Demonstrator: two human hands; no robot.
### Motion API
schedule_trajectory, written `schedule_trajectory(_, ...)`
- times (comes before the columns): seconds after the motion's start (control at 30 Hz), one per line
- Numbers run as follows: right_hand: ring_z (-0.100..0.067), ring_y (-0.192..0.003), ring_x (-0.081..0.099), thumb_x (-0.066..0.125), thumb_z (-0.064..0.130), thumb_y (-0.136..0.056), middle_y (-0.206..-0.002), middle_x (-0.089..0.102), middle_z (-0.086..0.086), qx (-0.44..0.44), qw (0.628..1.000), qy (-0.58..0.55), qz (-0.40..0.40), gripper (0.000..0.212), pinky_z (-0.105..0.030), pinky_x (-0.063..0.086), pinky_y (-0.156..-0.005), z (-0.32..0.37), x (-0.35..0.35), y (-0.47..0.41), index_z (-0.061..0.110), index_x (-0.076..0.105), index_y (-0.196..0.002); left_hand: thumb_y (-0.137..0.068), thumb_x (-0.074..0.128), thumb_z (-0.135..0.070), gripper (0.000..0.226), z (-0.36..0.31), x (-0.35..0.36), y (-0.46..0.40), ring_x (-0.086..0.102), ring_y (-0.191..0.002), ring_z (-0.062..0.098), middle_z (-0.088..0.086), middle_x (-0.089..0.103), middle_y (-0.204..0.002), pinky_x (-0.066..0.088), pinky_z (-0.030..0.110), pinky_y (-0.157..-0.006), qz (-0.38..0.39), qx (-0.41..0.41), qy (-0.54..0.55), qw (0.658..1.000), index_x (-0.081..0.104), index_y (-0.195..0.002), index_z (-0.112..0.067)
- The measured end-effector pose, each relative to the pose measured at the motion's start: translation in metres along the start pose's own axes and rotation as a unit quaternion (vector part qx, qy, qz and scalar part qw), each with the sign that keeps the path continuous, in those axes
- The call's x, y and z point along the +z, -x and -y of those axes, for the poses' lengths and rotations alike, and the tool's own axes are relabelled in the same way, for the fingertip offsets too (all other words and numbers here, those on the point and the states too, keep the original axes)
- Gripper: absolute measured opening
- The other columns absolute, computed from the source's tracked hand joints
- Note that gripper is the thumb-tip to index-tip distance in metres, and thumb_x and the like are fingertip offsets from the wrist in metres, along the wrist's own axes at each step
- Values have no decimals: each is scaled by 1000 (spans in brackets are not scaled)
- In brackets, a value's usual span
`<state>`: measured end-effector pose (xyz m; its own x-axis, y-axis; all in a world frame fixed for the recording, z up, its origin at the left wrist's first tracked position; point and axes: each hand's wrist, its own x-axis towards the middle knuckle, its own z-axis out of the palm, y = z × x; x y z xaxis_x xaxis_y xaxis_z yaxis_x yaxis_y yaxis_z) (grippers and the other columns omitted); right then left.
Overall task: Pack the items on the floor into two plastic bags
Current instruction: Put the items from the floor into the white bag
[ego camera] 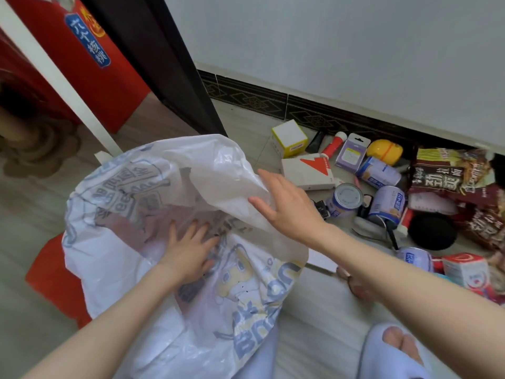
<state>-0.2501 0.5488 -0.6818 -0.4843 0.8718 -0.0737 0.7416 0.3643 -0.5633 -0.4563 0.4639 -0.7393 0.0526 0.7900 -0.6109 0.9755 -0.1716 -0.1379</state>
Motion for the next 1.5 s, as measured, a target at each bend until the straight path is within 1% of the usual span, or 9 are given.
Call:
schedule_trajectory(0.13, -17, -131, 36, 40, 44, -94, -146, 36, 0, 5, 999, 17, 34, 57, -32, 31, -104, -27, -44, 37, 21, 25, -143, -83, 31, -27, 42, -30, -27, 23, 60, -96, 29, 7, 62, -106, 46, 35, -77, -265, 71, 159, 948, 62, -108, -12)
schedule_trajectory(0.3, -17, -128, 38, 48, 35, -92, -141, 40, 0, 68, 991, 85, 71, 54, -29, 33, -102, -92, -66, 116, 21, 30, -141, -74, 51, -2, 30, -113, -59, 37, 51, -85, 26, 10, 60, -93, 40, 33, -67, -455, 217, 205, 839, 55, -103, -9)
schedule_trajectory(0.4, -19, -129, 37, 55, 37, -88, -142, 38, -2, 134, 982, 106, 82, 61, -27, 29, -104, -124, -59, 156, 20, 30, -141, -66, 60, -6, 44, -169, -57, 17, 51, -95, 27, 9, 60, -101, 36, 32, -76, -417, 302, 140, 846, 49, -109, -13)
schedule_trajectory(0.53, -21, -135, 28, 62, 53, -78, -148, 27, -2, 189, 975, 78, 92, 80, -32, 25, -110, -146, -34, 179, 22, 25, -143, -60, 78, -25, 68, -197, -47, -29, 55, -111, 29, 11, 59, -117, 41, 33, -91, -309, 301, 42, 901, 46, -118, -12)
schedule_trajectory(0.7, -27, -132, 28, 62, 44, -81, -148, 20, -6, 197, 973, 69, 98, 82, -33, 29, -106, -153, -7, 183, 22, 16, -145, -90, 34, -8, 48, -198, -46, -82, 33, -131, 38, 23, 37, -140, 31, 45, -105, -220, 263, -36, 938, 32, -137, -1)
schedule_trajectory(0.8, -32, -119, 37, 62, 34, -81, -134, 34, -10, 188, 978, 65, 67, 70, -37, 34, -99, -161, 4, 185, 19, 28, -139, -88, 41, -1, 51, -205, -43, -101, 39, -123, 35, 17, 37, -136, 35, 39, -99, -137, 236, -119, 955, 26, -137, -4)
schedule_trajectory(1.03, -37, -102, 50, 51, 45, -70, -114, 50, -17, 212, 977, 16, -7, 67, -39, 44, -86, -163, 1, 193, 10, 46, -127, -70, 65, 7, 31, -212, -39, -106, 56, -78, 34, 17, 58, -89, 44, 39, -64, -269, 288, -14, 919, 57, -98, -1)
schedule_trajectory(1.23, -18, -101, 44, 48, 54, -62, -107, 54, -8, 218, 970, -34, -103, 75, -21, 32, -86, -138, -20, 191, 14, 50, -124, -80, 52, -3, 39, -193, -72, -41, 54, -85, 30, 17, 58, -98, 46, 36, -73, -429, 262, 249, 828, 53, -118, 0)
schedule_trajectory(1.5, -17, -107, 46, 53, 56, -63, -112, 50, -1, -15, 999, -45, 20, 75, -22, 35, -92, -53, -33, 121, 21, 41, -128, -80, 48, -15, 40, -80, 9, 17, 53, -77, 36, 17, 58, -89, 49, 42, -61, -316, -39, 193, 928, 55, -117, -1)
